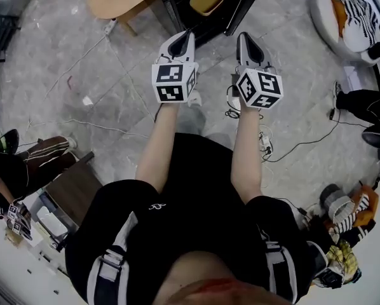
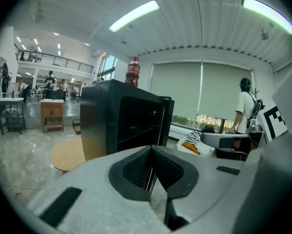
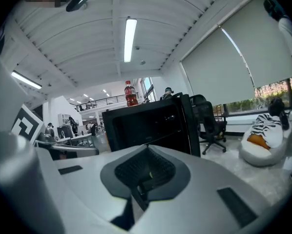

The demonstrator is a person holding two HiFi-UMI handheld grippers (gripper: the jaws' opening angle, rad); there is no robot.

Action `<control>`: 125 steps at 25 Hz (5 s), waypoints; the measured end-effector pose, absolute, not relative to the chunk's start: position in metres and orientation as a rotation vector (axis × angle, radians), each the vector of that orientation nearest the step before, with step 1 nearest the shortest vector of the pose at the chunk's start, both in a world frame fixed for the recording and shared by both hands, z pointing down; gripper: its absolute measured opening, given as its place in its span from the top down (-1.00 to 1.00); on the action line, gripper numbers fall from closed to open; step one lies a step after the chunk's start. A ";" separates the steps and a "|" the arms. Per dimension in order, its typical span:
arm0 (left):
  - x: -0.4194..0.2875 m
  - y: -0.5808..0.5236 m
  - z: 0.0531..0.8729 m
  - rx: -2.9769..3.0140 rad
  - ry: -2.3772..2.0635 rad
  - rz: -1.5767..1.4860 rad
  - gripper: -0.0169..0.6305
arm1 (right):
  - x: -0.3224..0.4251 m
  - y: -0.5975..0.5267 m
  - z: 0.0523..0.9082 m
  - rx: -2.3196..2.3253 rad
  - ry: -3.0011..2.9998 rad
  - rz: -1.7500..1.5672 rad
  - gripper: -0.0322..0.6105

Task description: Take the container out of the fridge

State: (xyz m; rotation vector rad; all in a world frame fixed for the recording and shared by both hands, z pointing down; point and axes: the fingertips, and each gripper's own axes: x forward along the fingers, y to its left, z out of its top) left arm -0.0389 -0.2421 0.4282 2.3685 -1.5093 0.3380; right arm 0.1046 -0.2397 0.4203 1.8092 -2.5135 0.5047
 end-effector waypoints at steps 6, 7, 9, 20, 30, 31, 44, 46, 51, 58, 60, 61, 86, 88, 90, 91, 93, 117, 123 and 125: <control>-0.030 -0.276 0.458 2.321 -1.474 0.362 0.92 | 0.098 -0.271 0.451 1.726 -2.477 0.536 0.86; -0.028 -0.280 0.463 2.307 -1.473 0.365 0.92 | 0.098 -0.274 0.457 1.709 -2.473 0.551 0.86; -0.026 -0.287 0.475 2.277 -1.478 0.363 0.92 | 0.095 -0.280 0.471 1.659 -2.467 0.571 0.86; -0.011 -0.295 0.536 2.086 -1.538 0.355 0.92 | 0.083 -0.303 0.546 1.309 -2.448 0.562 0.86; -0.033 -0.287 0.560 1.996 -1.577 0.375 0.92 | 0.044 -0.347 0.611 0.941 -2.345 0.257 0.86; -0.037 -0.287 0.561 1.991 -1.582 0.375 0.92 | 0.041 -0.352 0.618 0.910 -2.332 0.232 0.85; -0.058 -0.275 0.559 1.960 -1.614 0.408 0.92 | 0.008 -0.400 0.687 0.608 -2.135 -0.118 0.85; -0.059 -0.273 0.560 1.961 -1.608 0.419 0.92 | 0.006 -0.407 0.694 0.605 -2.093 -0.166 0.85; -0.060 -0.270 0.557 1.963 -1.604 0.434 0.92 | 0.002 -0.422 0.707 0.530 -2.015 -0.271 0.60; -0.067 -0.260 0.564 1.939 -1.614 0.467 0.92 | -0.003 -0.424 0.735 0.367 -1.906 -0.392 0.59; -0.070 -0.258 0.564 1.934 -1.622 0.470 0.92 | -0.003 -0.427 0.735 0.378 -1.895 -0.417 0.69; -0.071 -0.257 0.565 1.931 -1.626 0.473 0.92 | -0.003 -0.427 0.735 0.382 -1.891 -0.424 0.76; -0.044 -0.253 0.504 1.991 -1.676 0.342 0.92 | 0.040 -0.340 0.572 0.995 -2.356 0.381 0.85; -0.038 -0.263 0.495 2.020 -1.676 0.310 0.92 | 0.052 -0.334 0.553 1.079 -2.386 0.447 0.85; -0.030 -0.271 0.485 2.047 -1.678 0.279 0.92 | 0.064 -0.326 0.535 1.156 -2.415 0.514 0.85; -0.027 -0.272 0.479 2.057 -1.679 0.269 0.92 | 0.070 -0.321 0.526 1.197 -2.432 0.565 0.85; -0.020 -0.277 0.466 2.081 -1.688 0.256 0.92 | 0.084 -0.315 0.505 1.292 -2.472 0.678 0.85; 0.056 -0.316 0.334 2.410 -1.789 0.120 0.92 | 0.174 -0.324 0.343 1.624 -2.746 0.448 0.85; 0.060 -0.317 0.326 2.417 -1.808 0.097 0.92 | 0.182 -0.325 0.338 1.622 -2.763 0.426 0.85; 0.061 -0.315 0.326 2.411 -1.817 0.098 0.92 | 0.184 -0.324 0.336 1.618 -2.767 0.425 0.85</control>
